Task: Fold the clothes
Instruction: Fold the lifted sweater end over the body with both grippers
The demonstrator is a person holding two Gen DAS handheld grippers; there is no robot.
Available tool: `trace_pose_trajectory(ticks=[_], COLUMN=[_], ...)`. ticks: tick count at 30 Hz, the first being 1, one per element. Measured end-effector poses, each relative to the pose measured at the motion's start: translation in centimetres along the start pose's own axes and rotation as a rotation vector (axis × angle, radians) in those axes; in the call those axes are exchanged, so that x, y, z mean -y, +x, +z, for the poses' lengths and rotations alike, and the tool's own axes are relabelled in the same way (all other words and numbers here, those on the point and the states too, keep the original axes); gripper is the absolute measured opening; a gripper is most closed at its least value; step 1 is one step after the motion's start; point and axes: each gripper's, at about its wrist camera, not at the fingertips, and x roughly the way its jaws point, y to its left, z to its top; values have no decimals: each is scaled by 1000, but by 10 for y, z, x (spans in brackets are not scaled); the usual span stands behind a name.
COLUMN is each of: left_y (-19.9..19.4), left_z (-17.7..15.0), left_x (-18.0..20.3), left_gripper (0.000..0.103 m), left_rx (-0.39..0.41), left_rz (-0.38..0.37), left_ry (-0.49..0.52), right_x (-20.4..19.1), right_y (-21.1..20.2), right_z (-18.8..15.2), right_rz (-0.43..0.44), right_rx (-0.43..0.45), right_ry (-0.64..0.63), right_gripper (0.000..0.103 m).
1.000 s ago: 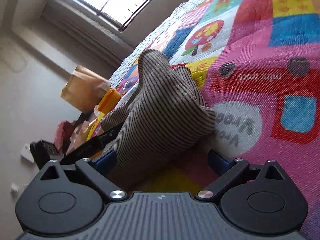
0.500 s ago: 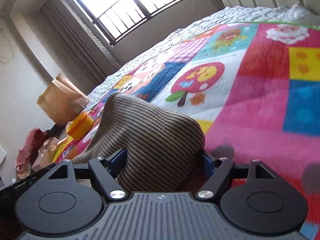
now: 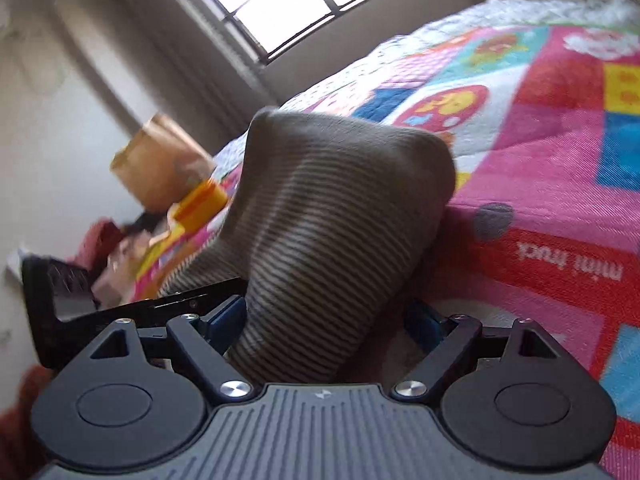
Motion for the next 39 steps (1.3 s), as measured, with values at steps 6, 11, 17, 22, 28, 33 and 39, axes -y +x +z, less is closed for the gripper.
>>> trace_pose_trajectory(ticks=[6,11,17,22,28,33,39], left_y=[-22,-26,-38,-50,-42,-31,21], left_z=[-19,-46,-48,-42,-5,33,45], left_x=[38,80,82,72,68,65,40], left_gripper=[84,85,92,94,93,91,86], left_rx=[-2,-38,-4,41,100,150,73], left_rz=[-18,-127,-144,-129,-125,-124,-52], left_ry=[28,87,68,30,20,20,-101], right_x=[9,3,-6,8,20,11,17], right_y=[-2,-5,-11,-16,-21,-25,-32], right_z=[25,57,64,30,15,9,6], right_rz=[64,-29,-169,-179,-155,-196,-165], right_rx=[-117,-119,-63,-13,65,100,87], right_ry=[-125,-323,-429,-363,-271,-312,-225], right_gripper=[85,87,99,103,103,103,103])
